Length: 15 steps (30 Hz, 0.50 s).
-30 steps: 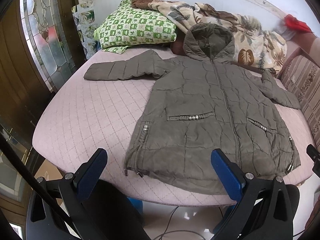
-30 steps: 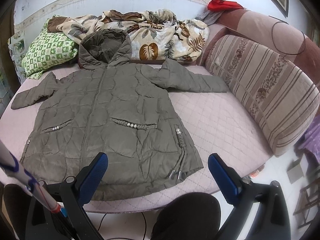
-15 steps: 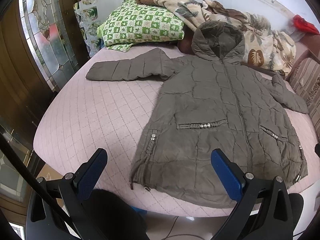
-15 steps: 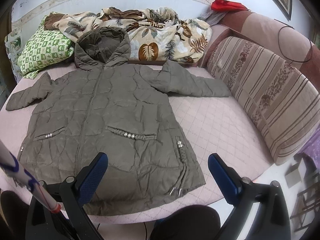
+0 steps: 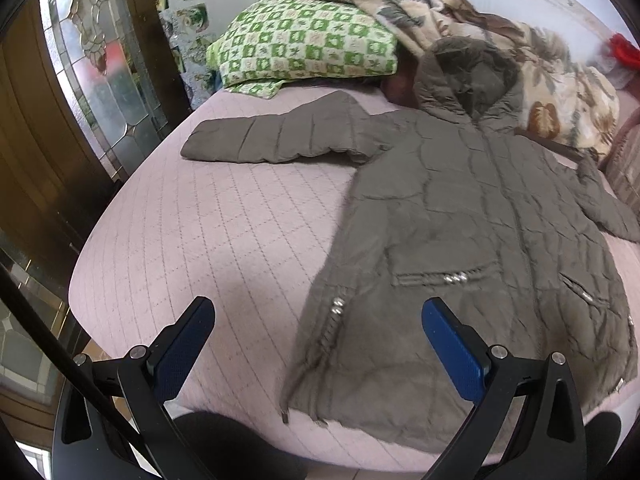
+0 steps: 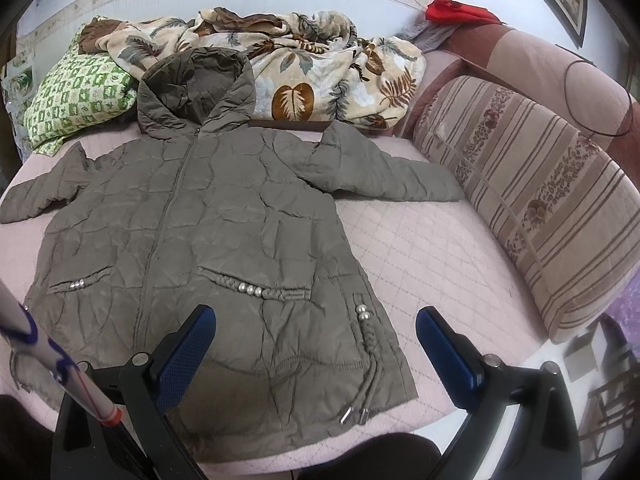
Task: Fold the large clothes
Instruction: 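Reach the left gripper to the jacket sleeve nearest it and grasp the cuff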
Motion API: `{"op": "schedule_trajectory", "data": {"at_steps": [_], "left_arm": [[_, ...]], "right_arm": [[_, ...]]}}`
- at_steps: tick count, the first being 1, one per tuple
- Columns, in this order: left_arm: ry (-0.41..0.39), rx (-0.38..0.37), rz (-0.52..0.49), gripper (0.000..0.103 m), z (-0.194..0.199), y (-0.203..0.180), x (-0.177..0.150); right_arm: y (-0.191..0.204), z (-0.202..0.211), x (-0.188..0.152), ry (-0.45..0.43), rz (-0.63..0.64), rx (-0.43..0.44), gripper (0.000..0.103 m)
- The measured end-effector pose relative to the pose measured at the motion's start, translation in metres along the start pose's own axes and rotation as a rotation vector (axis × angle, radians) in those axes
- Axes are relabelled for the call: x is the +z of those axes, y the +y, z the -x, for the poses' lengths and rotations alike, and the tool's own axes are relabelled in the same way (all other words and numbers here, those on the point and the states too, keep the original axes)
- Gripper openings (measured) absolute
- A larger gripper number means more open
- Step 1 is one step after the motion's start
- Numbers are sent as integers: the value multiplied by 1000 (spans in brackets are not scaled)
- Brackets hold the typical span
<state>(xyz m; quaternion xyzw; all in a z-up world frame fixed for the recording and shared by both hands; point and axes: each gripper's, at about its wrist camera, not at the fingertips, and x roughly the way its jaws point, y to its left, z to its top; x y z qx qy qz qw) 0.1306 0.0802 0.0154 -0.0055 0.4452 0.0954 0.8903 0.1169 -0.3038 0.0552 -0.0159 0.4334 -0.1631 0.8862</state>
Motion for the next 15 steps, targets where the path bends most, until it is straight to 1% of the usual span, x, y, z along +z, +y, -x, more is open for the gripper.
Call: {"op": "schedule_trajectory", "data": {"at_steps": [4,7,8,11,12,15], "left_arm": [[14,19,26,102,-23,15,12],[28,37,33,92,-41,26,22],[34,42,36,91,-45,29,25],[38,52,61,91,-60,41,34],[39,72,68,91,-68,46,40],[40,101,88,91,-87,59,53]], "right_arm": [[5,-14,9,3,8,-8,102],[10,-26,15,7,23,-19,102],[12,-31,16,12,27,-22,102],[18,-43,20,31,33,-20,102],[20,-46,21,37,34,-18,102],[26,-58,23,53,36,-9,102]]}}
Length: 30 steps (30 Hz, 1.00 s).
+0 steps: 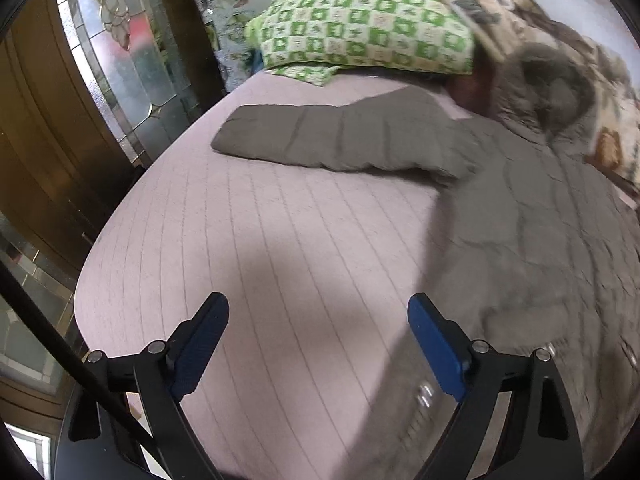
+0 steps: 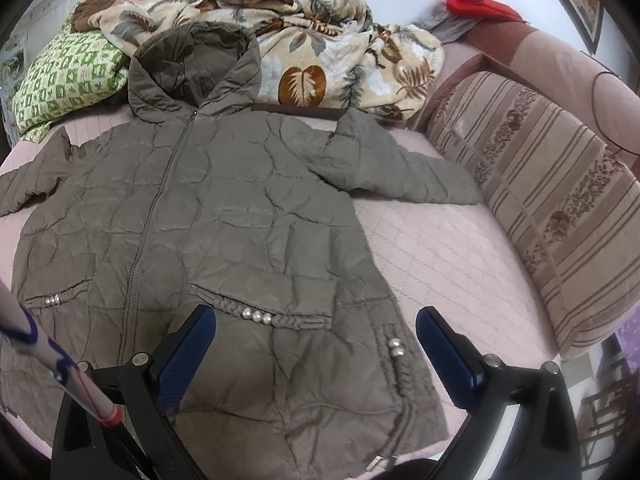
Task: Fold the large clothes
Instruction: 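Reach the left gripper to the jacket sleeve nearest it and grasp the cuff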
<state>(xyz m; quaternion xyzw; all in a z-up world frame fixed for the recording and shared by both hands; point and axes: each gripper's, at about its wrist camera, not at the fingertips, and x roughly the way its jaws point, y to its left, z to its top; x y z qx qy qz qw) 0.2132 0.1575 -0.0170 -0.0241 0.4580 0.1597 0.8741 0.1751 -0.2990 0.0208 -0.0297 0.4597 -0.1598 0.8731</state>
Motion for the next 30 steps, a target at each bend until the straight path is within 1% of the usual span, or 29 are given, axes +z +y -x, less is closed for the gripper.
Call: {"op": "schedule_trajectory", "data": {"at_steps": [4,7,10,14,20,23,25,26,28,30], "left_arm": [[15,22,58,91,-35,22,26],[43,32,120,91,-66,42,46],[74,20,200,91,-97,65,64],[99,-23,328,91,-136,99,88],[108,-75,497,91,-178,137,120],[122,-138,559,91,-203,148,135],[135,-206,612,91,-221,153,142],[137,-228,633,91,-229,155,145],[113,-228,651,91,-234,157,150],[100,-271,675,91,-241,160,159]], "right_arm": [[13,-16,5,17,9,13,102],[22,-28,10,27,11,22,102],[33,-41,16,35,15,27,102],[42,-56,24,31,-2,46,102],[56,-76,28,39,-35,93,102],[61,-82,27,38,-52,101,102],[63,-85,26,35,-62,99,102],[62,-85,26,33,-71,95,102],[61,-86,27,29,-82,90,102],[58,-87,27,27,-90,76,102]]}}
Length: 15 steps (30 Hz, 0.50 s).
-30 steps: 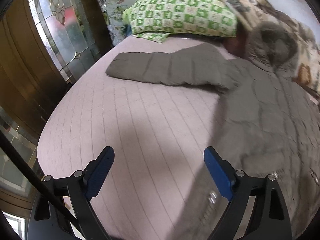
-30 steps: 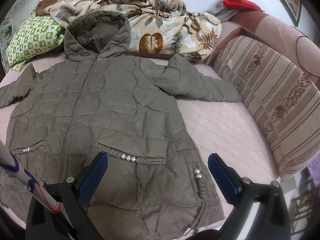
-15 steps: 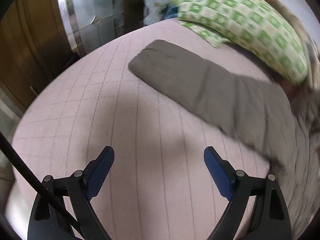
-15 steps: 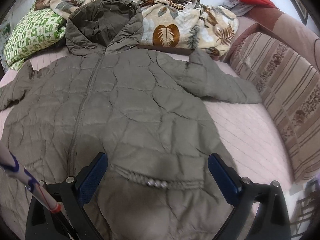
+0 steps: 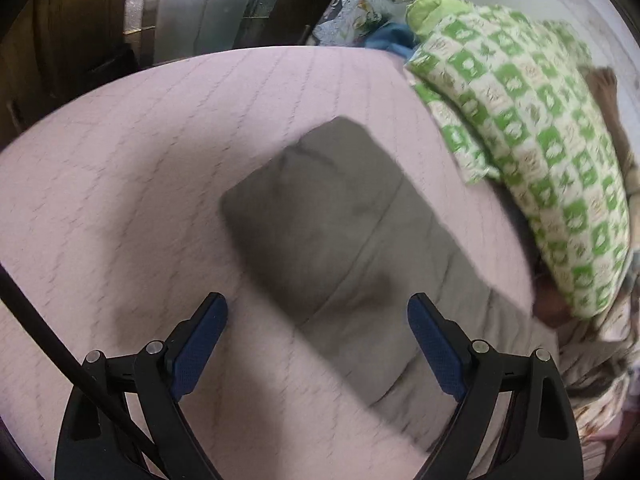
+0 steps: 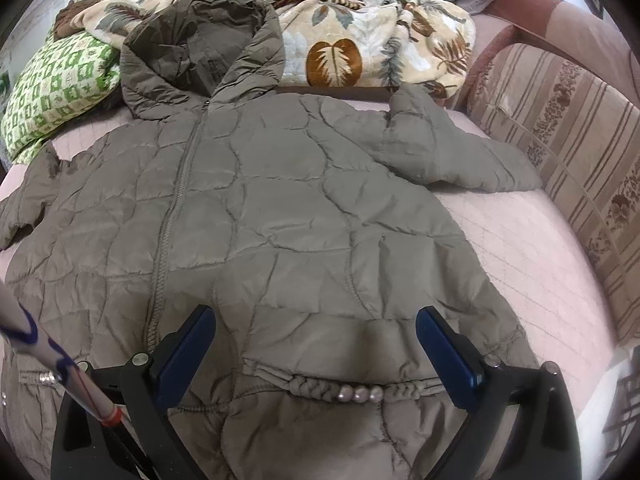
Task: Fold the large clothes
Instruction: 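Reach the left gripper to the jacket sleeve nearest it and grasp the cuff, then fold the held sleeve across the jacket body with the left gripper, release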
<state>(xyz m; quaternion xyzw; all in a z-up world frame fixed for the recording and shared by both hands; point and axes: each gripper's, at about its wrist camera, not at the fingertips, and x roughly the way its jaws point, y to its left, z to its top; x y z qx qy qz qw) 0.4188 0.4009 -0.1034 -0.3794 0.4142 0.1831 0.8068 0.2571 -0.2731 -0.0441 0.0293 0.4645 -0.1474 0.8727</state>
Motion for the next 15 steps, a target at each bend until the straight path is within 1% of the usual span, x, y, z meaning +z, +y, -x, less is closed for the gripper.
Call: {"op": "schedule_trajectory", "data": {"at_steps": [2,4,6,7,8,9,10,11,13,15], "left_arm": [[6,-51,39,90,-7,-1,9],[7,-59,75,90,-11,-1,13],[5,-11,100,75,-13,-5,16],[6,21,96,53,-14,-8,17],[25,48,85,28,-16,-12,18],[61,44,75,20,-19,-16,20],[78,39,68,16,-19,-20,20],[71,45,55,13,-15,-25,20],[46,37,20,11,0,-40,16],[30,-1,-30,11,20,-59,9]], "right_arm": [[-3,0,1,-3,-4,-7,102],[-6,0,1,-4,-3,-24,102],[-8,0,1,-3,-2,-33,102],[-8,0,1,-3,-2,-37,102],[-9,0,1,-3,0,-42,102],[-10,0,0,-4,0,-45,102],[-10,0,0,-4,1,-47,102],[-11,1,0,-5,0,-47,102],[-13,2,-1,-6,-5,-48,102],[-16,5,-1,-13,-10,-46,101]]}}
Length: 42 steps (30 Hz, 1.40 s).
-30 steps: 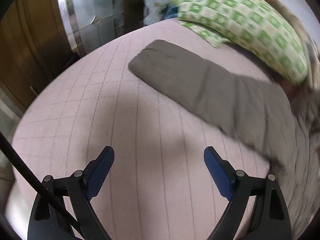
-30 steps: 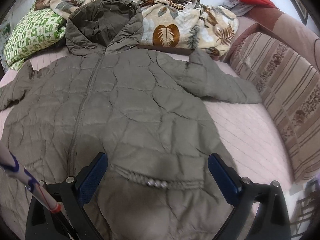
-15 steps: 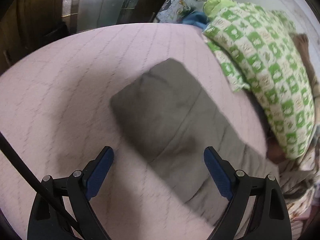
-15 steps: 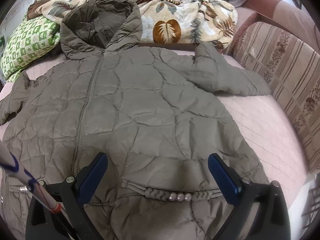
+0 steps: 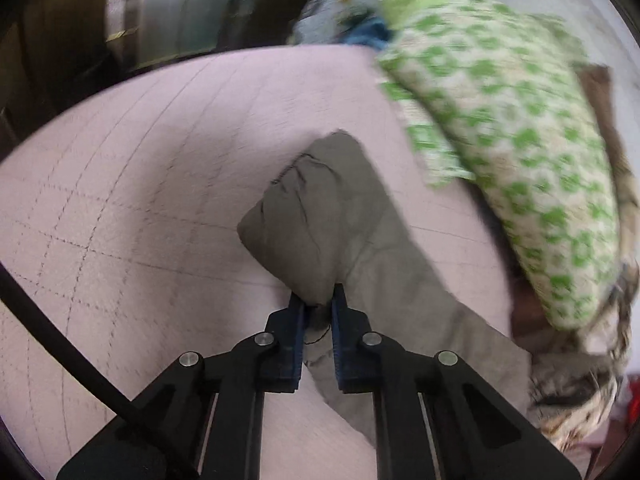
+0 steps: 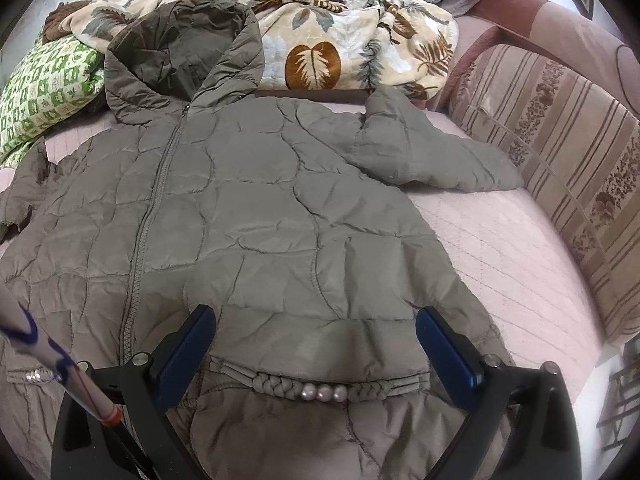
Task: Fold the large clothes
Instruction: 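Fold the held sleeve across the jacket body with the left gripper, release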
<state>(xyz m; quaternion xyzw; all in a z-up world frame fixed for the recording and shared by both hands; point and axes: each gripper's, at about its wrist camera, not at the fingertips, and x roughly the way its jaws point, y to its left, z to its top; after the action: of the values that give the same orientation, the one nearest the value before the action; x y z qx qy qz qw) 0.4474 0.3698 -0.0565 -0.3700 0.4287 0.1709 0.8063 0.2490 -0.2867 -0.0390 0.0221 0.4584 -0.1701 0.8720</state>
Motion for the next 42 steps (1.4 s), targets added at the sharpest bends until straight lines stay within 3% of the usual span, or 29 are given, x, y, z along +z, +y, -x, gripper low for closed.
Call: {"op": "schedule_trajectory", "data": {"at_steps": [7,11,15,19,24,27,29,32,34,37,40,42], "left_arm": [[-28,-173,-237,10,73,-97,-50],[18,-274,-427,10,100,-168,-123],[97,-349,-566,10,100,-214,-206],[200,-347,-643,10,68,-236,-273],[268,-181,-722,13,18,-233,-342],[278,-176,-735,24,25,-219,-359],[276,-230,-725,49,49,-206,-360],[170,-254,-723,70,91,-179,-359],[86,-226,-735,70,109,-163,-354],[-54,-124,-761,71,120,-145,-342],[-138,-42,-748,71,114,-124,-325],[-148,3,-742,71,105,-114,-316]], "right_arm": [[-17,15,-2,-33,-26,21,100],[-30,25,-5,-50,-60,40,100],[-44,34,-8,-59,-94,51,100],[-61,40,-12,-65,-115,41,100],[-80,37,-18,-41,-134,31,100],[-84,35,-15,-31,-125,37,100],[-82,36,-10,-33,-114,55,100],[-71,36,3,-33,-94,124,100],[-60,30,10,-13,-92,190,100],[-36,12,23,22,-102,315,100],[-2,-11,41,46,-105,427,100],[25,-32,56,81,-109,495,100]]}}
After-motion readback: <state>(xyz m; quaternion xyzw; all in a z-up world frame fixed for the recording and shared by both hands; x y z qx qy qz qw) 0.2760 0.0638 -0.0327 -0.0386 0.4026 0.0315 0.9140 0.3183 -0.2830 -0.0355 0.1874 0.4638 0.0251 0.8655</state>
